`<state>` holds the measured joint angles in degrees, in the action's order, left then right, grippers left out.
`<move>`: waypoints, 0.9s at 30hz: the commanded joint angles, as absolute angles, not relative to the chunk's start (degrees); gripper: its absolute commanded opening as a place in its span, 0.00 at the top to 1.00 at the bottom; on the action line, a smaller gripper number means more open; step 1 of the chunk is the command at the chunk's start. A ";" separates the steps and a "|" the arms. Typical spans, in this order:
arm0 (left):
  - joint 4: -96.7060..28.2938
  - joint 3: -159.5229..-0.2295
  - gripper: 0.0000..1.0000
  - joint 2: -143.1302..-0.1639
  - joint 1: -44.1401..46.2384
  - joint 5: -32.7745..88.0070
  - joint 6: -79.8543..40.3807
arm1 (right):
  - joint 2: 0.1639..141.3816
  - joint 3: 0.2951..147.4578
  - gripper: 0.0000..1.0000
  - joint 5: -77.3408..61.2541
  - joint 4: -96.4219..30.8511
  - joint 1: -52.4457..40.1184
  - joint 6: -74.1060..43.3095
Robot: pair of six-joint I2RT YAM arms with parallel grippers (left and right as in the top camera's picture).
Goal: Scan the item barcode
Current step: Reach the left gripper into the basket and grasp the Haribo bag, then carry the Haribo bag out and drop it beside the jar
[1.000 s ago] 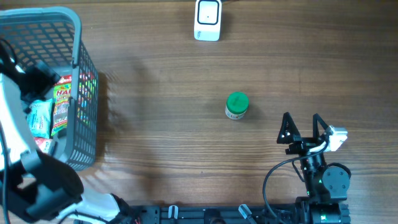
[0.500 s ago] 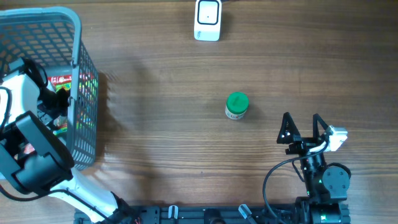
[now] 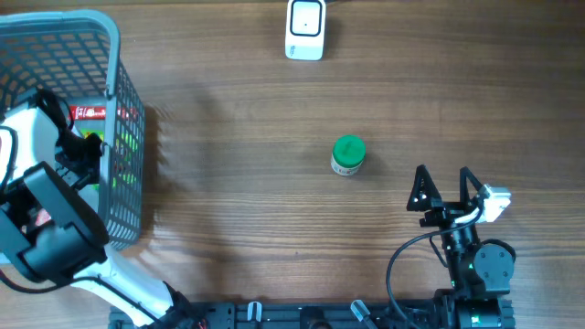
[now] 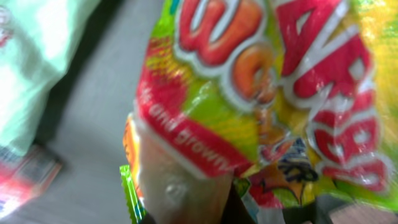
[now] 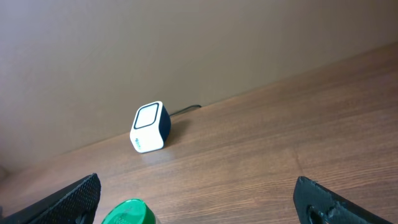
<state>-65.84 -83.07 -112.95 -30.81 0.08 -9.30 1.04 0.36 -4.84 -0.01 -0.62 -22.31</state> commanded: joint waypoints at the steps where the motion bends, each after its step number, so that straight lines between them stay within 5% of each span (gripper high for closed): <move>1: -74.28 -97.91 0.96 -112.40 -30.52 0.60 -12.69 | 1.02 0.32 0.00 -4.27 0.14 -0.80 -22.68; 8: -80.58 -113.93 0.96 -100.14 -30.46 2.87 -17.23 | 1.02 0.30 0.00 -4.25 0.14 -0.80 -22.65; 12: -76.27 -114.26 0.96 -89.03 -28.99 19.55 -15.94 | 1.02 0.32 0.00 -4.25 0.14 -0.80 -22.65; 18: -74.54 -114.19 0.96 -79.50 -3.22 27.33 -3.88 | 1.02 0.30 0.00 -4.27 0.14 -0.80 -22.63; 22: -72.53 -106.32 0.96 -83.09 18.94 8.73 -5.34 | 1.02 0.32 0.00 -4.25 0.14 -0.80 -22.65; 24: -68.58 -97.67 0.96 -86.30 25.47 -3.36 -13.52 | 1.02 0.30 0.00 -4.25 0.14 -0.80 -22.65; 27: -56.55 -84.20 0.96 -90.45 29.63 -4.97 -24.10 | 1.02 0.30 0.00 -4.25 0.14 -0.80 -22.65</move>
<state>-66.54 -97.78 -85.38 25.17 5.87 -11.66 1.13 0.36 -4.84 -0.01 -0.62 -22.31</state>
